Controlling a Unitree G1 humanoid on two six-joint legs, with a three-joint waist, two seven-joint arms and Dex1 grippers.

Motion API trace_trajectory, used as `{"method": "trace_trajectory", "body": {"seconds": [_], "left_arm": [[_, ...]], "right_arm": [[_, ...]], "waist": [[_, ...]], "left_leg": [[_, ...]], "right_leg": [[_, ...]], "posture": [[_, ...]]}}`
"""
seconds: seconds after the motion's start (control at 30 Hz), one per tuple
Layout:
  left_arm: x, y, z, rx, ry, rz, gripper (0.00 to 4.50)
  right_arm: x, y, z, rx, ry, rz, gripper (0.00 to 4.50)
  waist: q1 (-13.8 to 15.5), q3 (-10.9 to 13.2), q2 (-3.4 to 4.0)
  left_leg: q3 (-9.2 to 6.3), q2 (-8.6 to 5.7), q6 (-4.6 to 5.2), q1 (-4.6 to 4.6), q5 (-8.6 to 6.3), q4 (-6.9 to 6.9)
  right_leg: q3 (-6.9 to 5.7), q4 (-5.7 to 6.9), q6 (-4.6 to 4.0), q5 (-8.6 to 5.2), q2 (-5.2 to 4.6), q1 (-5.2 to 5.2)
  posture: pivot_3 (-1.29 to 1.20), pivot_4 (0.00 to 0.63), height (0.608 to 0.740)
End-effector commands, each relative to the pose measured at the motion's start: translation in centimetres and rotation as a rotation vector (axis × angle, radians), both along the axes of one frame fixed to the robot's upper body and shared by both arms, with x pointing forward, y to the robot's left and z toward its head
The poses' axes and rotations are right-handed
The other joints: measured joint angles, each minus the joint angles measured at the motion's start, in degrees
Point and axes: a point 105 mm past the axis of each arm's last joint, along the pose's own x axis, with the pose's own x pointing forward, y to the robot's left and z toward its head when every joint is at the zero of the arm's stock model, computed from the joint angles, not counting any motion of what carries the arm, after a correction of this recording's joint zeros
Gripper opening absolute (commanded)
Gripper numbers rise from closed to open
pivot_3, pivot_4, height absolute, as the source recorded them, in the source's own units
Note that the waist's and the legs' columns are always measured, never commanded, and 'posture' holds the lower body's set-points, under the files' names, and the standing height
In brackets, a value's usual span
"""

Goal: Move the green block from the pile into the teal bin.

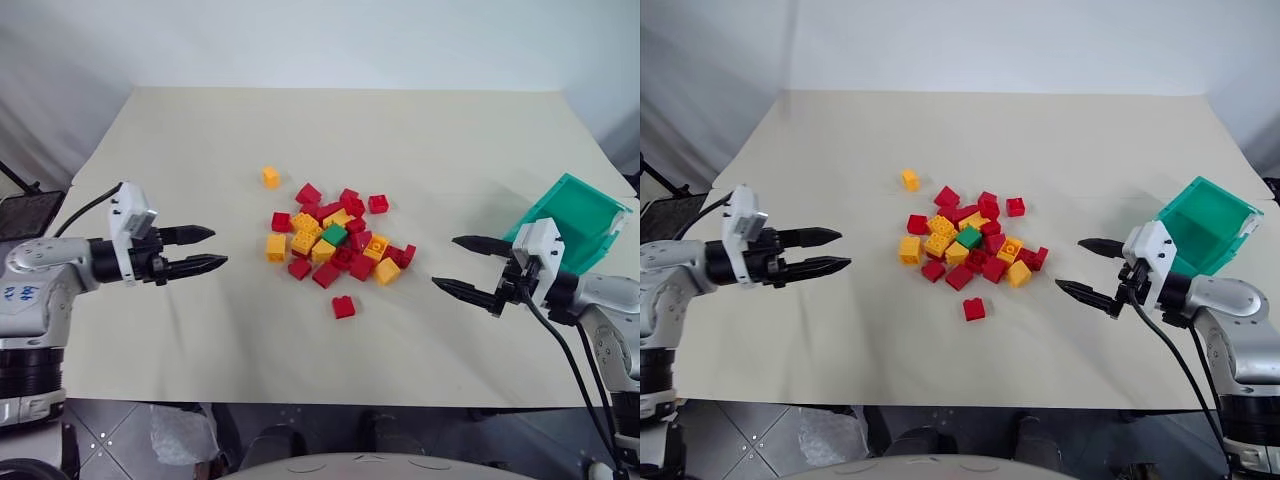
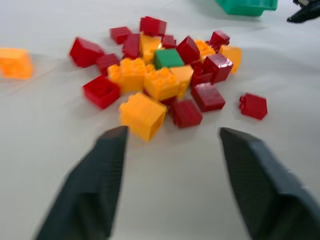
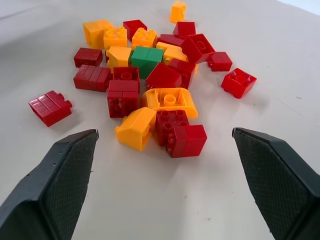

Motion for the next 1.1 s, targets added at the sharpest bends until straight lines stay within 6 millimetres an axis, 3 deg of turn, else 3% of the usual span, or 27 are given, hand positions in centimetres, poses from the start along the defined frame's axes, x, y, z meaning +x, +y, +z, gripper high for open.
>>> {"method": "trace_trajectory", "body": {"seconds": [0.03,0.17,0.3,0.37,0.47,0.67,0.77,0.97,1.1], "left_arm": [[-1.5,2.3,1.6,0.021,-0.062,0.066,4.31],[-2.2,3.6,2.4,0.03,-0.094,0.1,4.48],[-1.4,2.4,3.0,0.024,-0.147,0.082,4.48],[-0.2,0.5,2.9,0.021,-0.173,0.044,4.48],[1.7,-5.0,2.0,-0.003,-0.168,-0.094,4.48],[4.3,-11.1,1.5,-0.013,-0.153,-0.203,4.48],[6.7,-14.9,1.3,0.053,-0.11,-0.194,4.48],[8.6,-17.7,-0.6,0.342,-0.007,-0.204,4.48],[9.7,-18.8,-0.9,0.419,0.057,-0.168,4.48]], "right_arm": [[0.0,-0.2,1.2,-0.006,-0.043,0.01,4.5],[0.0,-0.3,1.2,-0.006,-0.04,0.012,4.5],[0.1,-0.3,1.3,-0.006,-0.042,0.011,4.5],[0.3,-0.1,1.4,-0.002,-0.048,0.012,4.5],[0.4,0.5,1.4,0.008,-0.058,0.018,4.5],[0.2,1.2,1.2,0.018,-0.066,0.02,4.5],[0.0,1.5,1.2,0.034,-0.08,0.004,4.5],[-0.4,1.7,0.8,0.051,-0.086,-0.024,4.5],[-0.7,1.8,0.6,0.064,-0.092,-0.046,4.5]], "waist": [[-0.3,0.0,0.0],[-0.2,0.0,0.01],[0.0,0.0,0.02],[0.1,0.0,0.02],[0.5,0.0,0.01],[-0.3,0.0,-0.01],[0.1,0.0,-0.04],[0.0,0.0,-0.05],[0.0,0.1,-0.08]], "left_leg": [[0.01,0.0,-0.01,0.0,-0.01,0.0],[0.02,0.04,-0.05,0.0,-0.03,-0.01],[0.02,0.01,-0.05,0.01,-0.03,0.0],[0.01,0.0,-0.05,0.01,-0.03,0.0],[0.01,-0.06,-0.01,0.01,-0.01,0.01],[0.18,-0.02,-0.01,-0.01,-0.01,0.0],[0.43,-0.01,-0.03,0.0,-0.01,-0.02],[0.72,0.01,0.01,-0.02,0.0,0.08],[0.73,0.03,0.01,-0.04,0.0,0.03]], "right_leg": [[0.0,0.0,0.0,0.0,0.01,0.0],[-0.04,0.0,-0.03,-0.02,0.05,-0.02],[-0.01,0.03,-0.03,-0.02,-0.01,-0.01],[-0.02,0.03,-0.03,-0.02,-0.01,-0.01],[-0.05,0.08,-0.01,0.0,-0.03,0.04],[-0.01,0.0,0.04,0.02,0.13,0.0],[0.01,-0.01,0.03,0.02,0.23,-0.01],[0.07,-0.04,0.08,0.04,0.22,0.02],[0.07,-0.08,0.07,0.04,0.26,0.0]], "posture": [[0.0,0.15,0.74],[0.0,0.15,0.74],[0.0,0.15,0.74],[0.0,0.15,0.74],[0.0,0.15,0.74],[0.0,0.15,0.74],[0.0,0.15,0.74],[0.0,0.15,0.74],[0.0,0.15,0.74]]}}
